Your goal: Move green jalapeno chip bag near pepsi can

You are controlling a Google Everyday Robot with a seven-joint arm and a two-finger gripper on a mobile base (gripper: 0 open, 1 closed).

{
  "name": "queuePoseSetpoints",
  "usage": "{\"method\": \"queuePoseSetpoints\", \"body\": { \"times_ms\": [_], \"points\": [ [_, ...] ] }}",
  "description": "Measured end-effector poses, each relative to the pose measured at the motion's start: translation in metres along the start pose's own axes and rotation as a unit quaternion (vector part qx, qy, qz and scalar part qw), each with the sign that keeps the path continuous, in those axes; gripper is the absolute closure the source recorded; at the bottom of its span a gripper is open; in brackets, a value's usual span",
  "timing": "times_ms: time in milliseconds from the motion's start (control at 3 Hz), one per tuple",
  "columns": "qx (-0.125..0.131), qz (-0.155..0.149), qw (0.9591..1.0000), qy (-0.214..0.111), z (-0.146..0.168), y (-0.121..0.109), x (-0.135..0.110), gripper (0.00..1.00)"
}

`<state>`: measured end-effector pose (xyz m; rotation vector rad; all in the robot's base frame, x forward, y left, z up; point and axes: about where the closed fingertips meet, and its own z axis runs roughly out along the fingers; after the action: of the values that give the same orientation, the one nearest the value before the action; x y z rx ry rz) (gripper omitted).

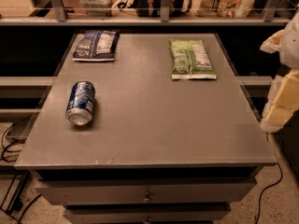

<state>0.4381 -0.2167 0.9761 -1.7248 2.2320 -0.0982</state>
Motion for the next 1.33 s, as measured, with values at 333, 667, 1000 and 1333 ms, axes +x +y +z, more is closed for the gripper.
{"method": "queuePoseSetpoints", "body": {
  "times_ms": [333, 667, 1000, 1333],
  "points": [
    [0.000, 0.000, 1.0000, 0.000, 0.000, 0.000, 0.000, 0.00],
    [0.020, 0.028, 0.9994, -0.003, 0.006, -0.010, -0.003, 0.00],
    [0.037, 0.078, 0.9954, -0.042, 0.021, -0.032, -0.006, 0.00],
    [0.048, 0.124, 0.9866, -0.094, 0.045, -0.063, -0.021, 0.00]
  ]
}}
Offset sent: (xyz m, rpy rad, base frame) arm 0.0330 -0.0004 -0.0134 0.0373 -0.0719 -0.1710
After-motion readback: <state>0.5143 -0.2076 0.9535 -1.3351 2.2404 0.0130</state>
